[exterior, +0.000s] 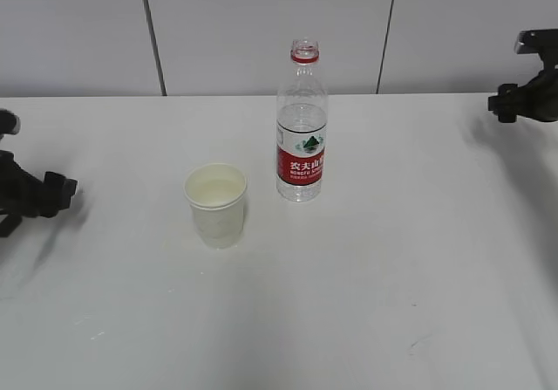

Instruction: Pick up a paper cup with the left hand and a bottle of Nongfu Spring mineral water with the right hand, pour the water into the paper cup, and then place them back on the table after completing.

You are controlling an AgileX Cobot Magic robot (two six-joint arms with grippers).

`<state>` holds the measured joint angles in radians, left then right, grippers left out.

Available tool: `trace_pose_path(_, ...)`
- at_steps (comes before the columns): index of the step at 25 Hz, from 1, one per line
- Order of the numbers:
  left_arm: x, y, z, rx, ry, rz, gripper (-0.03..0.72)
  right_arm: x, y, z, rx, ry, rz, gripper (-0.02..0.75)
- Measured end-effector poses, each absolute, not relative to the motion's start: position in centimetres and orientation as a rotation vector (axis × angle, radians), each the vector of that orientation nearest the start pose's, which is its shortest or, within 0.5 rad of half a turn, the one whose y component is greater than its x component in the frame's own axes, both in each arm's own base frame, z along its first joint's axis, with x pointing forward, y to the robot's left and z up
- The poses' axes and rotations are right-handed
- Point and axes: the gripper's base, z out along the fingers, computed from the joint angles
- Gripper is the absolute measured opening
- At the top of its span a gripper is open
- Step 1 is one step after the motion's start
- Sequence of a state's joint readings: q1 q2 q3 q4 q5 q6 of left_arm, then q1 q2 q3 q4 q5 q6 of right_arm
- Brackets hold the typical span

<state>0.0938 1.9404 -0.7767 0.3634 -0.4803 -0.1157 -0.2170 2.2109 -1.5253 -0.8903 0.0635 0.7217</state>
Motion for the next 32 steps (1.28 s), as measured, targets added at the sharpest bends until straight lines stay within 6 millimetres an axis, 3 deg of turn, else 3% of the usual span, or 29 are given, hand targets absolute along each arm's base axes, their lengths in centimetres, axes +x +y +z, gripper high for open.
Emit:
trace_pose_path(7, 37.5, 1.1, 15.2, 0.213, 2.268, 0.077, 0.577, 47.3, -11.8, 17.6, 0.235, 2.257, -0.369, 0.594)
trace_pose_path(13, 38.6, -0.1, 17.3, 0.198, 2.474, 0.163, 0.563, 46.4, -12.0, 17.1, 0.376, 2.357, -0.366, 0.593)
trace_pose_path(18, 38.8, 0.0, 18.3, 0.171, 2.571, 0.210, 0.563, 45.9, -11.3, 17.5, 0.363, 2.559, -0.280, 0.593)
trace_pose_path(27, 38.2, 0.3, 20.0, 0.104, 2.765, 0.239, 0.563, 46.2, -9.9, 23.4, 0.196, 2.758, -0.093, 0.593)
trace_pose_path(32, 38.0, -0.5, 21.3, 0.145, 2.878, 0.118, 0.563, 45.9, -9.3, 26.3, 0.072, 2.814, -0.018, 0.592)
